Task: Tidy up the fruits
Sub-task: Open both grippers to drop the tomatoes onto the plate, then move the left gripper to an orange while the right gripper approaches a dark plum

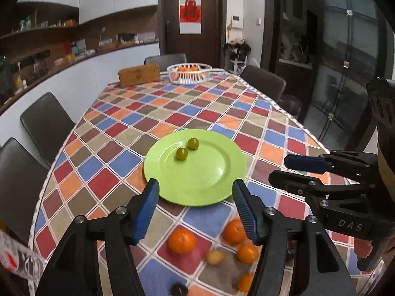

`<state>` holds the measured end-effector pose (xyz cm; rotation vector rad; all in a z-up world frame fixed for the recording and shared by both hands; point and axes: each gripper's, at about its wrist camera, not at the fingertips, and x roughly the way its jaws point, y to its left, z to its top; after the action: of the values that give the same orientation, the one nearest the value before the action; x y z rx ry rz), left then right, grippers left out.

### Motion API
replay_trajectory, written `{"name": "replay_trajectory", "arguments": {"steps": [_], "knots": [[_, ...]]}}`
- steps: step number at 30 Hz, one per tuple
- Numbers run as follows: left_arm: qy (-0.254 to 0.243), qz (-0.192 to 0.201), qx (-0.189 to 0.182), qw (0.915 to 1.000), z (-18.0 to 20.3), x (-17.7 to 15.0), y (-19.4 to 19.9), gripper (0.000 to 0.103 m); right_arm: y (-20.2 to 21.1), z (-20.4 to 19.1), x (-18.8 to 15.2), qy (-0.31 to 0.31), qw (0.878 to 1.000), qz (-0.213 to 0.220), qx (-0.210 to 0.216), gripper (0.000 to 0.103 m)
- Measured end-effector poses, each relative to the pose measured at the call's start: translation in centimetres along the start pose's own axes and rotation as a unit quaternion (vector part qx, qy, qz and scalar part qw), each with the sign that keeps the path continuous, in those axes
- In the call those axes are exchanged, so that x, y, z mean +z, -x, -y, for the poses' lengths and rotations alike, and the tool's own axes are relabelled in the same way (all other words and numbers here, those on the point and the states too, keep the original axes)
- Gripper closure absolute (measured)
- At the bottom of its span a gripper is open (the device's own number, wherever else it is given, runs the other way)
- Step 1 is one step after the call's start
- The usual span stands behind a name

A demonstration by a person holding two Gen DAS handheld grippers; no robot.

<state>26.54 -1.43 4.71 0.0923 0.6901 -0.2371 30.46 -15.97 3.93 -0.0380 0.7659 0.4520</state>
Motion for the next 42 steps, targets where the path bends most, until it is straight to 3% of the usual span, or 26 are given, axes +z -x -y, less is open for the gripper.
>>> {"name": "replay_trajectory", "arguments": {"steps": [9,15,20,29,34,42], "knots": [[-0.007,0.037,0.005,0.9993,2.4,-3.3,5.4,0.029,5.9,-1.2,-3.6,-0.017,0.998,0.050,-0.020,0.056],[0.014,0.024,-0.007,0.9996,3.3,-6.0,6.2,0.028,7.9,-1.9,-7.0,-0.025,0.997,0.059,-0.032,0.056],[0.021,0.024,0.005,0.9995,4.1,-8.3,7.0,0.028,8.8,-2.7,-9.3,-0.013,0.997,0.060,-0.051,0.056],[0.043,-0.011,-0.004,0.9990,4.2,-12.0,5.9,0.027,9.0,-2.8,-12.7,-0.032,0.997,0.041,-0.057,0.056],[0.036,-0.035,0.003,0.9988,4.6,-13.8,4.5,0.027,7.7,-2.5,-14.5,-0.037,0.998,0.009,-0.054,0.056],[-0.021,-0.022,0.013,0.9995,6.1,-15.0,3.8,0.027,6.1,-2.4,-16.6,-0.029,0.997,-0.018,-0.071,0.056]]}}
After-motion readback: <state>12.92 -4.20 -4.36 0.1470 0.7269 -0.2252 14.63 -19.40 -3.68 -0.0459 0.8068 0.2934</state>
